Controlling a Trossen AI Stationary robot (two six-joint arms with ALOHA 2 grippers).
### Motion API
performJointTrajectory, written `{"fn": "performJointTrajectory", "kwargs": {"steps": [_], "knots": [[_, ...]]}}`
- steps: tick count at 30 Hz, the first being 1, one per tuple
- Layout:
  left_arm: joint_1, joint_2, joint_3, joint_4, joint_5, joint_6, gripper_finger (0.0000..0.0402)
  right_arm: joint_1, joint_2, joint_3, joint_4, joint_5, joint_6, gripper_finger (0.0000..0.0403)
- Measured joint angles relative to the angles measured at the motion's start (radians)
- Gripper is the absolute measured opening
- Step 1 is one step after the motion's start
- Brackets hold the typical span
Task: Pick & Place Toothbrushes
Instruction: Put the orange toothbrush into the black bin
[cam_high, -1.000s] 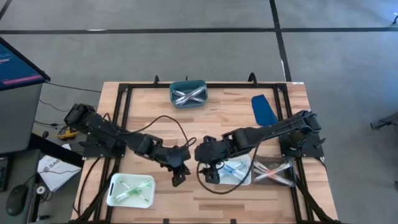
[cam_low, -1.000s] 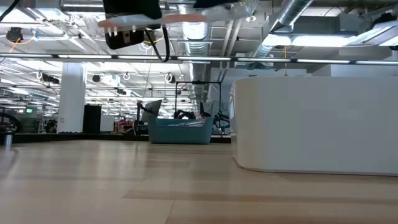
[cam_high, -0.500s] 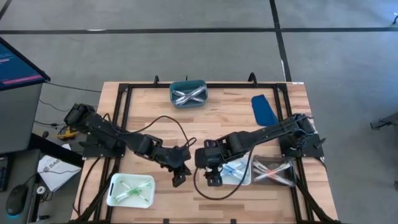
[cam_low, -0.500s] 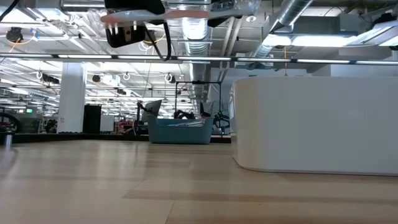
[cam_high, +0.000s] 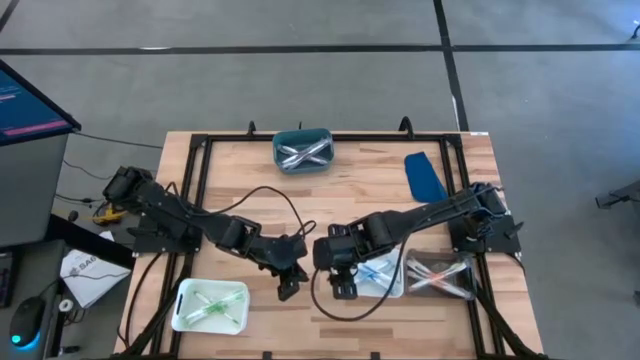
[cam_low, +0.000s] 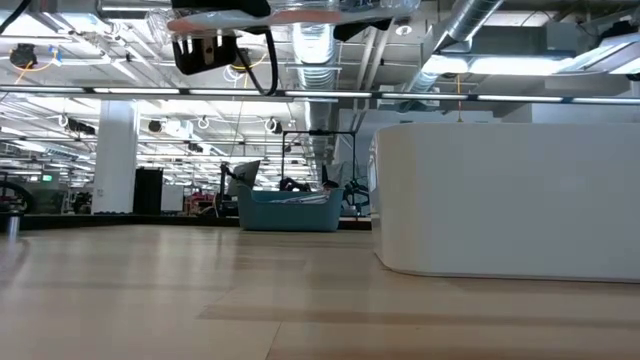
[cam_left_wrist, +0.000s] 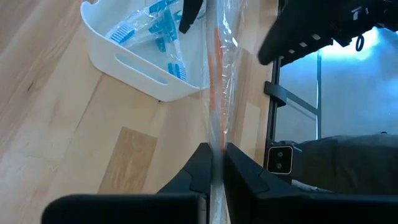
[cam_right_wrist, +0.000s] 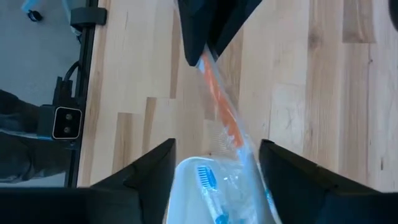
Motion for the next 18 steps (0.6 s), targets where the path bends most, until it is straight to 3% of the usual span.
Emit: {"fn": "performJointTrajectory", "kwargs": {"steps": [15,18], "knots": [[0.0,0.0,0.0,0.03,-0.009,0.01,0.0014,-0.004,0.0,0.0,-0.044,-0.008,-0.016,0.002],[0.0,0.0,0.0,0.05,-0.011,0.037,0.0027,-0.003,0.0,0.0,-0.057,-0.008,-0.014,0.0016]]}}
